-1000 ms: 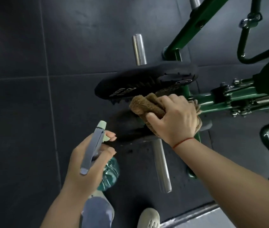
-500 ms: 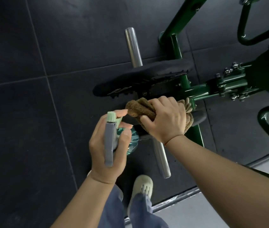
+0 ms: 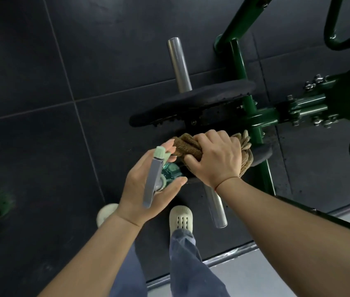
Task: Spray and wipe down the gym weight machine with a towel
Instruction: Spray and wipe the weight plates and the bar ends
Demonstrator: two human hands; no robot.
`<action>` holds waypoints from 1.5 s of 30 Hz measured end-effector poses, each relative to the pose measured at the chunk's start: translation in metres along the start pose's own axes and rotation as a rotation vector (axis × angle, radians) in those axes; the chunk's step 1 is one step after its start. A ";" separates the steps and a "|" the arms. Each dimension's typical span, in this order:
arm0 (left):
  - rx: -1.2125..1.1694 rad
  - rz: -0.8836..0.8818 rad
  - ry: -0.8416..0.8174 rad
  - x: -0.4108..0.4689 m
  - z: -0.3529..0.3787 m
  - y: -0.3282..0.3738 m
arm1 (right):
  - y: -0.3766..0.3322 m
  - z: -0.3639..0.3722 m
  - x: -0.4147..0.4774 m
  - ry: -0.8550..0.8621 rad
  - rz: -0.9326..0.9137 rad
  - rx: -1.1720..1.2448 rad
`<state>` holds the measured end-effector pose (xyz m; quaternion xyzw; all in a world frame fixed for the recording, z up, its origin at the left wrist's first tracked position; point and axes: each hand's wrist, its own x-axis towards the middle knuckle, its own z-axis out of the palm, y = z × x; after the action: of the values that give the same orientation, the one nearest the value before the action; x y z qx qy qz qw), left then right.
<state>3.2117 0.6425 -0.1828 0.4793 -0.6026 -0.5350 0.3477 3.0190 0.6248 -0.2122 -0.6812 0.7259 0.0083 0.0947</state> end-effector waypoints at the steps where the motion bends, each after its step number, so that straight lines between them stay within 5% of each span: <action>1: -0.011 -0.018 -0.001 0.001 -0.002 -0.002 | 0.000 0.000 0.000 -0.006 0.003 -0.001; 8: -0.068 -0.158 -0.022 0.032 -0.014 -0.011 | -0.003 0.000 0.002 0.007 0.103 0.011; 15: -0.123 -0.365 -0.577 0.095 -0.052 -0.019 | -0.016 -0.011 0.009 0.008 0.356 0.043; 29: 0.486 -0.427 -0.990 0.147 -0.054 -0.033 | -0.013 -0.008 0.009 0.297 0.477 0.315; 37: 0.723 -0.324 -1.125 0.163 -0.047 -0.029 | -0.019 -0.049 0.029 0.875 1.182 0.620; 42: 0.868 -0.259 -1.256 0.170 -0.047 -0.047 | -0.024 -0.054 0.005 0.941 1.398 0.529; 45: 0.909 -0.235 -1.331 0.173 -0.050 -0.062 | -0.039 -0.050 -0.007 0.834 1.577 0.411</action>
<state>3.2193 0.4645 -0.2506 0.2151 -0.7871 -0.4438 -0.3704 3.0516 0.6223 -0.1575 0.0943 0.9433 -0.3055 -0.0887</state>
